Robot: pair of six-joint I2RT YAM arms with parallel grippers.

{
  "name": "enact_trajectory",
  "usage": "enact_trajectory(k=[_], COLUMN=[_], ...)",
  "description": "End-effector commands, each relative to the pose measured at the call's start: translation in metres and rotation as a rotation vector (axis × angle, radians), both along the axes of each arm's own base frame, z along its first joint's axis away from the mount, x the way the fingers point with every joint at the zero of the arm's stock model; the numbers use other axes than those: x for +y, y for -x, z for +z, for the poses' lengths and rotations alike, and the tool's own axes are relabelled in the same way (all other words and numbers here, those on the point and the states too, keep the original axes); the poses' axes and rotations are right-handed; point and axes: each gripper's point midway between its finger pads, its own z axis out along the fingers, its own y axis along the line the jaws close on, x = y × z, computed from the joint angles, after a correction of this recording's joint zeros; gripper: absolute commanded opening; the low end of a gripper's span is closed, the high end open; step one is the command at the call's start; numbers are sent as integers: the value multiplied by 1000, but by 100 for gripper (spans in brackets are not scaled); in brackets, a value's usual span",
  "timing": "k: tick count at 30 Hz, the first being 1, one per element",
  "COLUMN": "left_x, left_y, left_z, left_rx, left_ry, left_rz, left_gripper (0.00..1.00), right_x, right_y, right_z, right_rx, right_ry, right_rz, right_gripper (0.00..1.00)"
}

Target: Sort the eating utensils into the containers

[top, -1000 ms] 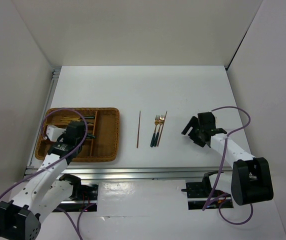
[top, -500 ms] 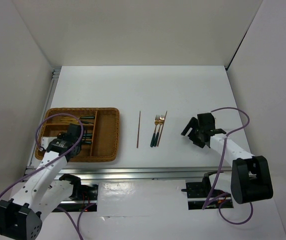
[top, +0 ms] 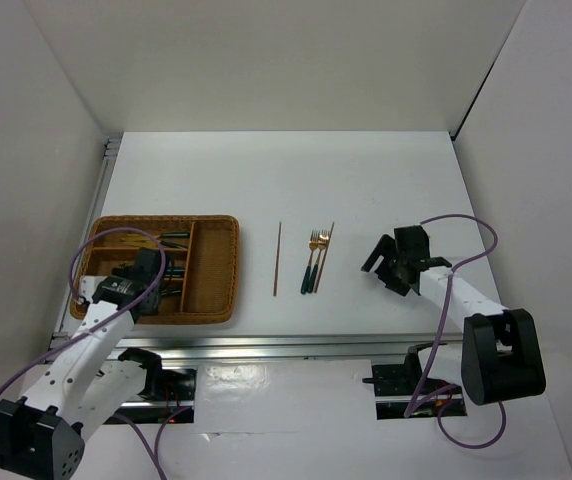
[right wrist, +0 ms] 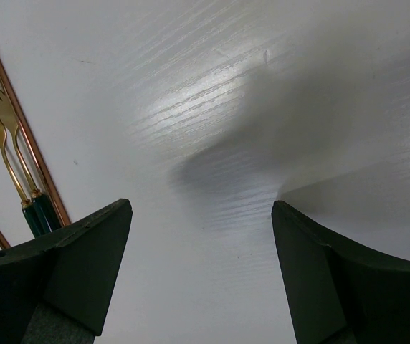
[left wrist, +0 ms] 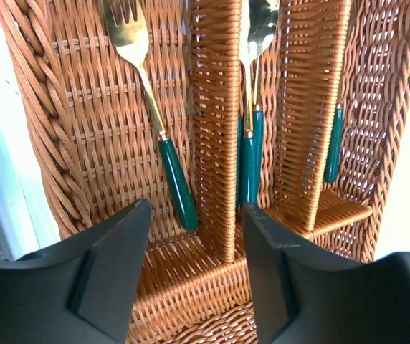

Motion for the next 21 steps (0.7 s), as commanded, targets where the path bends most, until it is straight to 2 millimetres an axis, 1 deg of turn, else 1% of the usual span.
enact_trajectory(k=[1, 2, 3, 4, 5, 6, 7, 8, 9, 10, 11, 13, 14, 15, 16, 17, 18, 19, 20, 21], left_x=[2, 0, -3, -11, -27, -37, -51, -72, -100, -115, -144, -177, -204, -223, -240, -267, -282, -293, -306, -320], left_y=[-10, -15, -20, -41, -56, -67, -80, -103, -109, -114, -123, -128, -126, -132, -135, -127, -129, -127, -129, -122], left_z=[26, 32, 37, 54, 69, 82, 90, 120, 131, 138, 148, 149, 158, 140, 149, 145, 121, 112, 112, 102], left_rx=[-31, -43, -21, -102, -156, -170, -219, -362, -424, -448, -491, -492, -501, -449, -465, -460, -387, -364, -363, -331], left_ry=[-33, -49, -95, -111, -101, -183, -193, -209, -181, -219, -231, -256, -305, -337, -356, -358, -367, -390, -397, -403], left_rz=[-32, -69, -175, -242, -353, -528, -621, -713, -853, -949, -1047, -1181, -1288, -1376, -1422, -1503, -1546, -1585, -1600, -1633], left_gripper=[69, 69, 69, 69, 69, 65, 65, 65, 65, 64, 64, 65, 65, 65, 65, 65, 65, 65, 65, 65], right_x=[-2, -2, -2, -2, -2, -2, 0, 0, 2, 1, 1, 3, 3, 3, 2, 2, -1, -1, -1, -1], right_y=[-6, -6, -6, -6, -6, -7, -7, -7, -8, -7, -7, -10, -10, -10, -11, -8, -9, -8, -8, -9], right_z=[1, 1, 1, 1, 1, 0, 0, 0, -1, -3, -4, -2, -2, -2, 1, -1, 1, 3, 3, 6], right_rx=[-27, -27, -27, -27, -27, -27, -26, -26, -26, -17, -16, -17, -17, -17, -29, -17, -27, -30, -30, -39], right_ry=[4, 4, 4, 4, 4, 4, -3, -3, -11, -10, -10, -17, -17, -17, -11, -10, 0, 0, 0, -1], right_rz=[2, 2, 2, 2, 2, 2, 7, 8, 13, 13, 13, 18, 18, 18, 13, 13, 5, 5, 5, 5], right_gripper=[86, 86, 86, 86, 86, 86, 86, 86, 86, 86, 86, 86, 86, 86, 86, 86, 86, 86, 86, 86])
